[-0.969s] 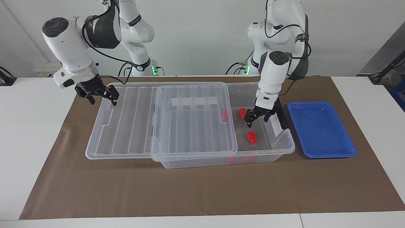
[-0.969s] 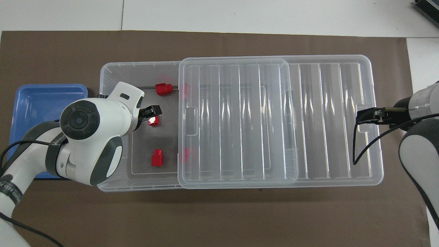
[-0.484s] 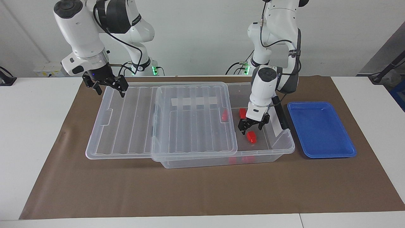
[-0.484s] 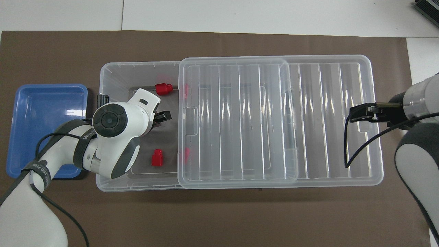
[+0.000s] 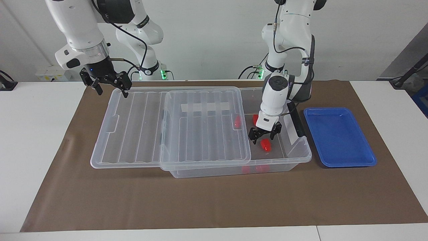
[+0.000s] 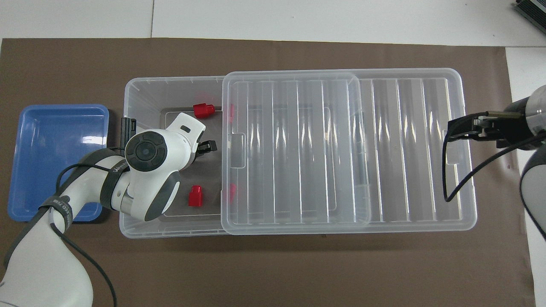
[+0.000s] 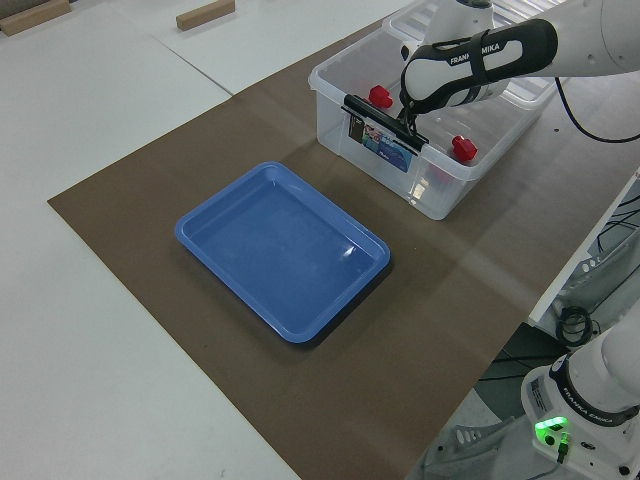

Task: Place red block in blue tray from box

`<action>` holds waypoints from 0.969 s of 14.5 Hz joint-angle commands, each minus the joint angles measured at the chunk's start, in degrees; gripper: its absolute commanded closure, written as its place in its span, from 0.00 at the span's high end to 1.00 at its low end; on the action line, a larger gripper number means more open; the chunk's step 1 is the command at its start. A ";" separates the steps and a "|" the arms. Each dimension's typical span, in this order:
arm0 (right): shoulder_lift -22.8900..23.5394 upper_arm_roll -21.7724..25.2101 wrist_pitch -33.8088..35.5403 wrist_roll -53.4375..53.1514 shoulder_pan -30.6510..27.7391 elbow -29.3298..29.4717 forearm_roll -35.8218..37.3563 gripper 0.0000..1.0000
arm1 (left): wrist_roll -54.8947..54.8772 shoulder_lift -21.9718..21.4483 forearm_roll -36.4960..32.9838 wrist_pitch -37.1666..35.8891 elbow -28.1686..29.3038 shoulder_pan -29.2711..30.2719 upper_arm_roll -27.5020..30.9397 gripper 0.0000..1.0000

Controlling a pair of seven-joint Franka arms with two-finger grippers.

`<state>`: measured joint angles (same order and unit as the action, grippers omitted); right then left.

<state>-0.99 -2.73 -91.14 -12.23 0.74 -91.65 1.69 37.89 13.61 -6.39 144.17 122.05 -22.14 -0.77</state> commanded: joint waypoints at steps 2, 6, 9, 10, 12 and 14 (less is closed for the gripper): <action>1.34 -0.26 2.98 -1.21 0.13 3.15 0.95 1.00 | -1.42 0.19 -1.35 1.55 0.82 -0.10 0.68 0.80; 1.34 -0.35 3.69 1.84 -0.12 2.44 1.13 1.00 | -1.42 0.19 -1.35 1.55 0.83 -0.10 0.68 0.43; 0.72 -0.26 3.26 3.80 -0.48 0.95 0.95 1.00 | -1.42 0.19 -1.44 1.64 0.74 -0.01 0.68 0.35; 0.72 -0.26 2.99 3.62 -0.48 1.04 0.95 1.00 | -1.50 0.19 -1.44 1.64 0.65 -0.10 0.68 0.25; 0.72 -0.26 3.16 3.71 -0.65 1.04 0.43 1.00 | -1.59 0.28 -1.44 1.47 0.12 -0.01 0.68 0.20; 1.07 -0.26 3.69 3.71 -0.65 1.74 0.34 1.00 | -1.86 0.54 -1.44 0.86 -1.10 0.17 0.68 0.20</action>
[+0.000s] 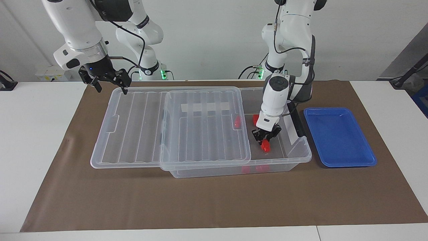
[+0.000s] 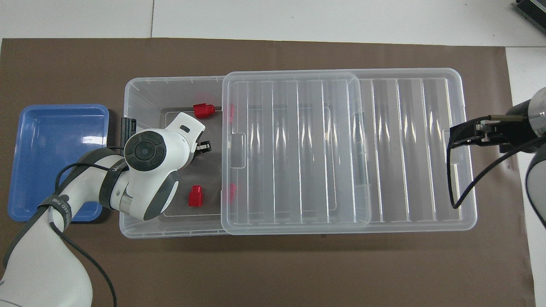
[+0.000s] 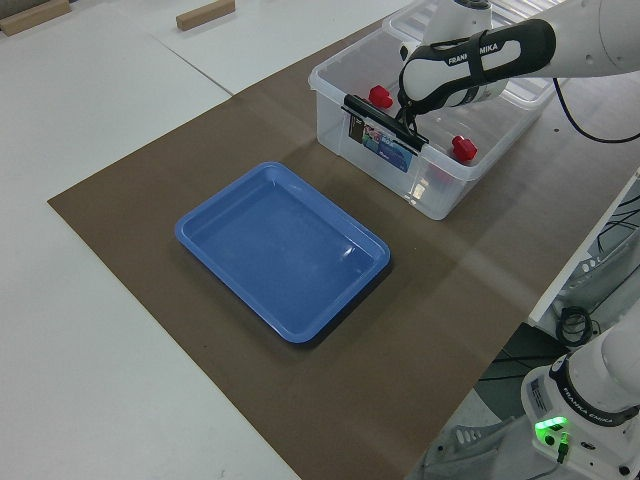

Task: Place red block in blue tray from box

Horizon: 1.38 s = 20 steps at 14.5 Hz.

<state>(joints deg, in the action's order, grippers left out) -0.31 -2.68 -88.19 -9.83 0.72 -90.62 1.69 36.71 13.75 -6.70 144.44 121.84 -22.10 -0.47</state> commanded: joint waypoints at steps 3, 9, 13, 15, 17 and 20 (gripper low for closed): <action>0.66 -0.22 1.00 1.31 -0.99 1.32 -0.10 1.00 | -0.76 -0.39 -1.12 -4.32 -4.32 0.12 0.65 0.20; 0.39 -0.04 2.32 1.30 -0.99 0.97 -0.19 1.00 | -1.11 -2.40 -1.03 -22.17 -15.67 0.12 0.38 0.20; -1.53 0.04 2.49 1.04 -0.73 -1.39 -0.45 1.00 | -6.46 -6.27 0.11 -31.30 -18.29 1.35 0.65 0.20; -2.07 0.04 2.40 0.95 -0.72 -2.28 -0.45 1.00 | -12.25 -6.54 2.21 -38.59 -23.03 3.36 0.73 0.20; -2.15 0.13 2.40 0.95 -0.81 -2.37 -0.45 1.00 | -17.26 -7.06 3.19 -43.44 -26.21 5.56 1.09 0.20; -2.07 0.13 1.53 1.74 -0.81 -2.37 -0.45 1.00 | -24.99 -9.70 4.06 -44.95 -25.78 10.74 1.09 0.20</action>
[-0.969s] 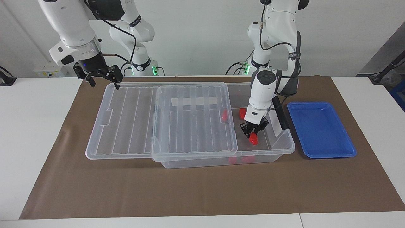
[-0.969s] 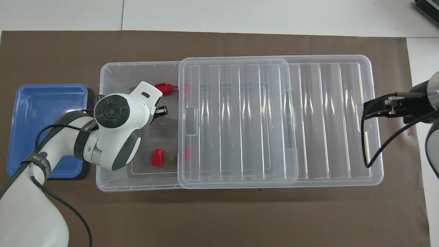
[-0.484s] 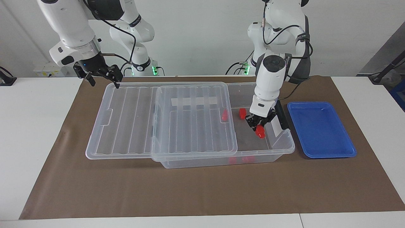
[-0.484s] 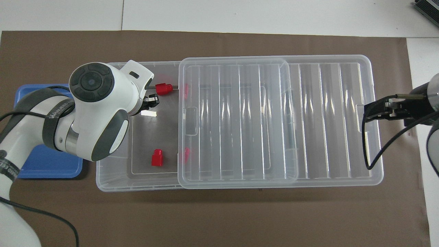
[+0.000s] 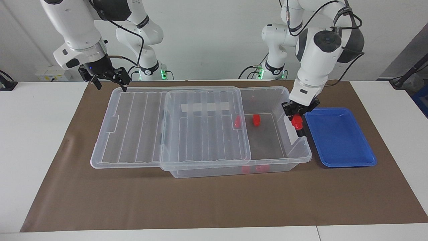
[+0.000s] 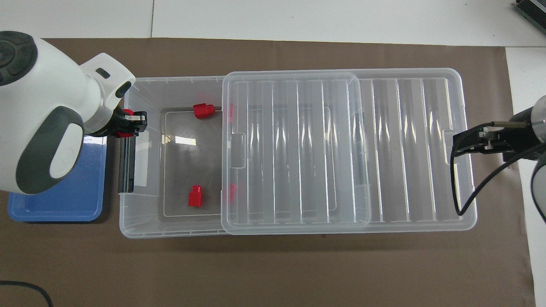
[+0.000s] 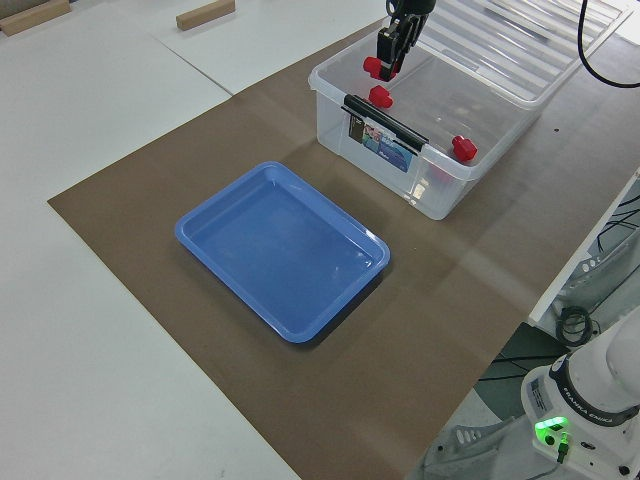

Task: Place red block in blue tray from box
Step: 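Lift the red block out of the box with the left gripper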

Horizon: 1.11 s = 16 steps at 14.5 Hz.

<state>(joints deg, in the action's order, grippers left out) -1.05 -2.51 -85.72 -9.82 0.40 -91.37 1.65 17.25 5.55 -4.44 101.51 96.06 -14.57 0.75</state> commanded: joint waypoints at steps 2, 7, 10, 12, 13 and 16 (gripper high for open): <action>-1.32 -0.04 -0.94 1.82 -1.19 -1.62 -0.51 1.00 | -14.31 -2.03 1.89 -3.59 -0.09 7.69 -0.13 0.20; -1.32 -0.04 -1.11 1.47 -0.93 -1.62 -0.51 1.00 | -31.90 -2.65 1.89 -1.85 1.40 18.68 -0.05 0.20; -1.32 -0.04 -1.11 1.29 -0.66 -1.71 -0.51 1.00 | -36.76 -3.96 1.89 5.60 7.80 21.86 -0.05 0.20; -1.32 -0.04 -1.11 1.29 -0.66 -1.71 -0.51 1.00 | -36.85 -4.76 1.89 11.23 12.72 22.56 -0.05 0.20; -1.32 -0.04 -1.11 1.21 -0.66 -1.71 -0.51 1.00 | -36.85 -4.76 1.89 13.60 14.66 23.09 -0.05 0.20; -1.41 -0.04 -1.03 1.21 -0.66 -2.15 -0.51 1.00 | -36.77 -4.41 1.98 22.39 20.81 23.45 0.04 0.20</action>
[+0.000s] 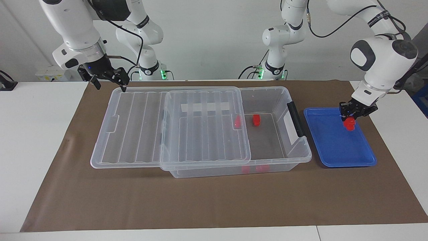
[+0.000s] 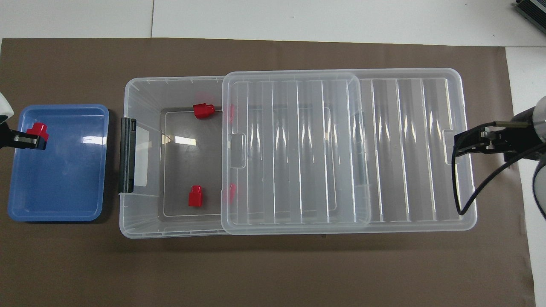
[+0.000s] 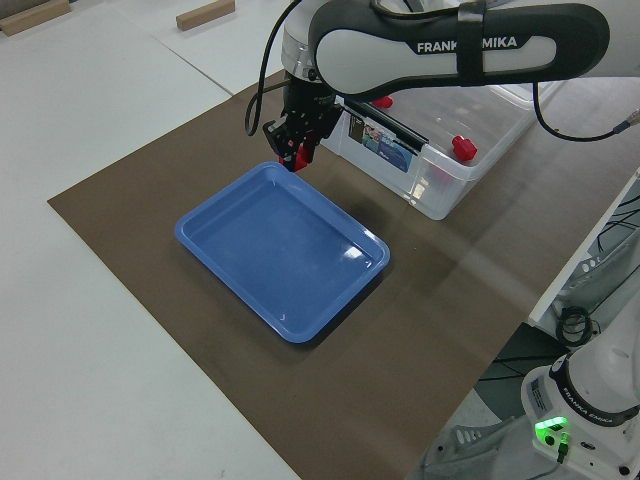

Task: Place red block in blue tray from box
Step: 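Lower the red block into the blue tray with the left gripper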

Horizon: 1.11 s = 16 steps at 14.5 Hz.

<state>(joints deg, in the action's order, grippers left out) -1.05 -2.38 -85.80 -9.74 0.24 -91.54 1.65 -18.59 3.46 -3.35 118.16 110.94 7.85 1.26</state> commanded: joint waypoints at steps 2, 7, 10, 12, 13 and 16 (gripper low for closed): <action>-1.41 -0.17 -1.03 1.13 -0.51 -1.98 -0.50 1.00 | -1.01 -2.23 0.89 12.33 10.50 2.24 -0.38 0.20; -1.41 -0.08 -1.03 1.13 -0.51 -1.98 -0.50 1.00 | -3.20 -0.13 2.54 15.87 11.75 4.89 -0.38 0.20; -1.41 -0.08 -1.03 1.13 -0.51 -1.98 -0.50 1.00 | -2.68 3.64 7.04 19.73 11.84 4.54 -0.38 0.20; -1.41 -0.08 -1.03 1.04 -0.51 -1.98 -0.50 1.00 | -0.67 5.32 7.04 23.41 13.23 3.93 -0.38 0.20; -1.41 -0.08 -1.03 1.13 -0.51 -1.98 -0.50 1.00 | -0.05 5.67 7.04 25.35 13.85 3.75 -0.38 0.20; -1.41 -0.17 -1.03 1.04 -0.51 -1.98 -0.42 1.00 | -0.21 6.38 7.04 26.33 14.30 3.84 -0.38 0.20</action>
<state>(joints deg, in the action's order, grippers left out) -1.05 -2.38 -85.80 -9.74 0.24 -91.67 1.65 -19.20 10.38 2.64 142.73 124.10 12.14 0.61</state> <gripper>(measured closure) 0.000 0.648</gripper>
